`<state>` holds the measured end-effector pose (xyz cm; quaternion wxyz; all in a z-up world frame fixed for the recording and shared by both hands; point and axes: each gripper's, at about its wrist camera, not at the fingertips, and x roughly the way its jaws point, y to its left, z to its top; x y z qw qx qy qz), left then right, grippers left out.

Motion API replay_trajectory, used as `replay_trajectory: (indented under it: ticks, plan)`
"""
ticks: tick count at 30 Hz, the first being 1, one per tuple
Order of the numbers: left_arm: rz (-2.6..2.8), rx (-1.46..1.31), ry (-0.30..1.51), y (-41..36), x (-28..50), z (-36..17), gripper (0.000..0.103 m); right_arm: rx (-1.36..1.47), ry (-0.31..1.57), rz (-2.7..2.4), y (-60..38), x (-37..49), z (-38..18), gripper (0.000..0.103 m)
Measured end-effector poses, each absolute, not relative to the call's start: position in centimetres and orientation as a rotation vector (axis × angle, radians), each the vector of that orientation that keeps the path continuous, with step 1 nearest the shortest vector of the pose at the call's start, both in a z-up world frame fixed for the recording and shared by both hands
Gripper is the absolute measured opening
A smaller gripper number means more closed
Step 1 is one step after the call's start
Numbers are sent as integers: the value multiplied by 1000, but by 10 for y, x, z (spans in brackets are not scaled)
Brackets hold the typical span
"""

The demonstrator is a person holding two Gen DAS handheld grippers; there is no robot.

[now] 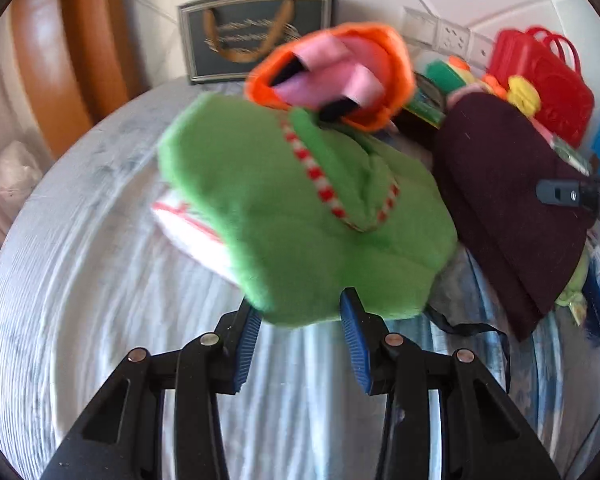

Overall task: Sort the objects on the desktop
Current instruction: 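Grasp the green plush frog with the left tool while the right tool grasps the maroon knit hat, then carry the frog and hat into the blue crate and open both tools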

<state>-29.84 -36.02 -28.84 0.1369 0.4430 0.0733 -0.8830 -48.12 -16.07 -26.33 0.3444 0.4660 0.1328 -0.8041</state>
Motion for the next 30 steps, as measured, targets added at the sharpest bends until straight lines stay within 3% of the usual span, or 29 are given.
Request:
replay_trajectory:
  ticks: [2,3,4,5,6,9,19,30]
  plan:
    - [-2583,1267,173,-353,-299,-286,36,1210,337,-2090,-161,-481,-263,43]
    - [-2590,1257,155,-352,-298,-283,29,1211,325,-2089,-160,-482,-264,41]
    - [-2594,1265,161,-353,-297,-282,11,1212,313,-2087,-159,-482,-265,37]
    - [-2607,1282,208,-358,-297,-280,8,1223,297,-2081,-158,-483,-267,32]
    - [-2616,1275,242,-361,-298,-277,8,1237,277,-2076,-157,-484,-268,23]
    - [-2637,1240,166,-357,-298,-261,7,1241,223,-2079,-155,-480,-264,19]
    - [-2753,1100,-47,-326,-288,-195,6,1107,118,-2078,-144,-448,-203,15]
    - [-2816,974,-98,-303,-247,-133,6,977,61,-2130,-112,-402,-129,14]
